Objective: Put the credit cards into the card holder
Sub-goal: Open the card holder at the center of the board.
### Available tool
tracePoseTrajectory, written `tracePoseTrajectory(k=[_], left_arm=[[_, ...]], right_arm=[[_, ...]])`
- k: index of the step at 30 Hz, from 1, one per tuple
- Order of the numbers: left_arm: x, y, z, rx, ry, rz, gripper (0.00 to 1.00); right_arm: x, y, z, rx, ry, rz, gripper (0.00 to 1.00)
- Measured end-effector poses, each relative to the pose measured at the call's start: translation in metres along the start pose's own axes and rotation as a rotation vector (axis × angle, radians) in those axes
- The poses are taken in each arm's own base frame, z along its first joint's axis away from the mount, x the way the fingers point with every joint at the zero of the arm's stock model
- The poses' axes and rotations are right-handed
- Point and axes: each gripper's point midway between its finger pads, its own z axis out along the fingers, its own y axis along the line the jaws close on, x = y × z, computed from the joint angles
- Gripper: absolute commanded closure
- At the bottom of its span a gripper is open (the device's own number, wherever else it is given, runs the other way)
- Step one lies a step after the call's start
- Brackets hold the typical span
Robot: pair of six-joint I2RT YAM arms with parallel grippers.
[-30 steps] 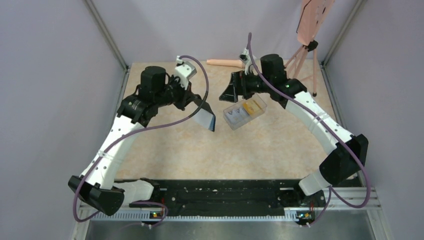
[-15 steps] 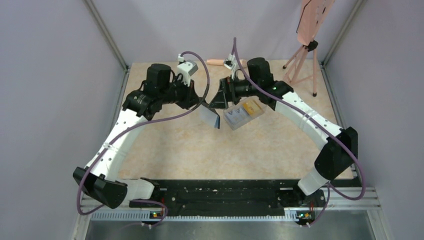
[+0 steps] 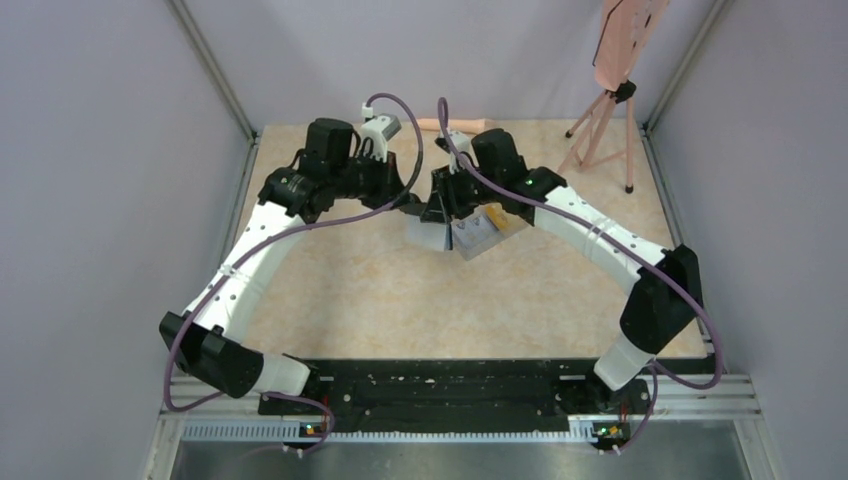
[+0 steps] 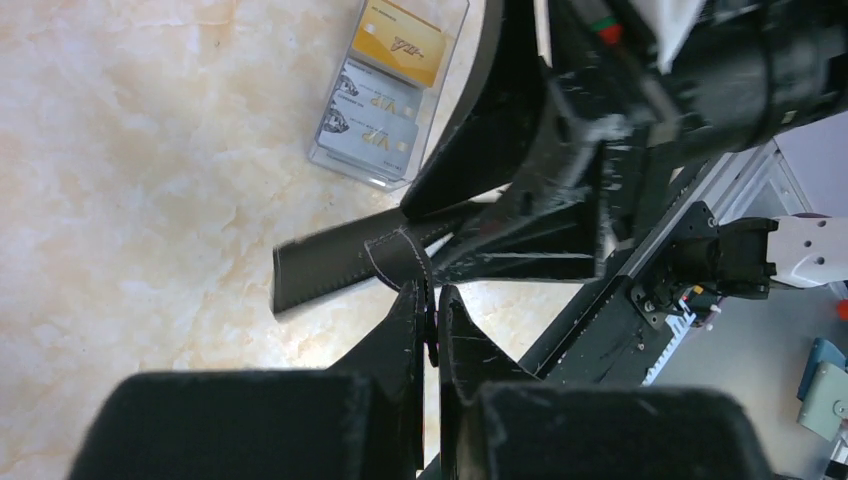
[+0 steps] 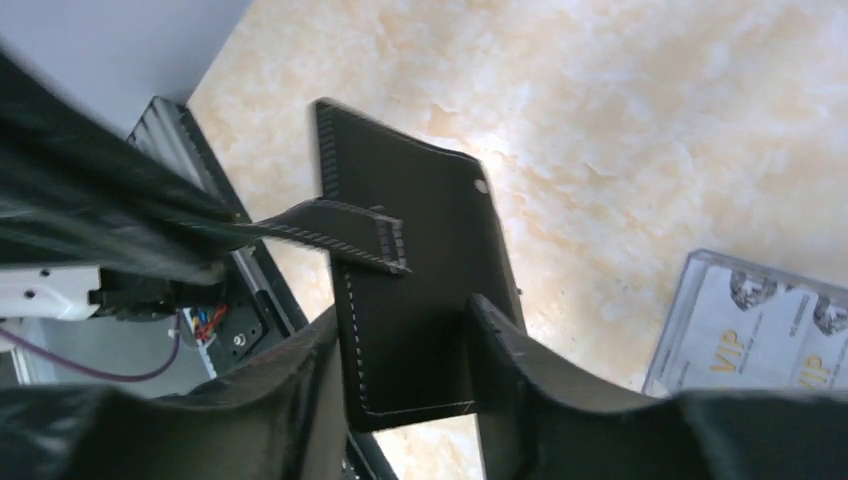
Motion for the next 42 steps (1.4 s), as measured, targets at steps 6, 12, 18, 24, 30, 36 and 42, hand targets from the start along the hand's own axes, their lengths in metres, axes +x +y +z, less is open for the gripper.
tracePoseTrajectory(k=[6, 12, 18, 24, 30, 36, 42], left_arm=[[-0.002, -0.004, -0.001, 0.013, -0.003, -0.017, 0.90], [-0.006, -0.005, 0.000, 0.016, -0.018, -0.042, 0.33], [-0.016, 0.012, -0.004, -0.040, -0.083, -0.139, 0.02], [0.005, 0.073, -0.023, -0.141, -0.151, -0.394, 0.01], [0.050, 0.079, -0.010, -0.110, -0.053, -0.541, 0.06], [0.088, 0.080, 0.017, -0.068, 0.080, -0.638, 0.11], [0.121, 0.059, 0.047, -0.032, 0.226, -0.642, 0.12]], right_arm=[[0.007, -0.018, 0.008, 0.070, 0.022, -0.002, 1.00], [0.007, -0.017, 0.008, 0.071, 0.024, -0.010, 1.00], [0.002, -0.031, 0.000, 0.072, 0.003, 0.022, 1.00], [0.003, -0.065, -0.030, 0.054, -0.046, 0.151, 1.00], [-0.005, -0.058, -0.048, -0.056, -0.074, 0.182, 1.00], [-0.005, -0.027, -0.056, -0.222, -0.052, 0.165, 1.00], [-0.005, -0.014, -0.060, -0.295, -0.042, 0.170, 1.00]])
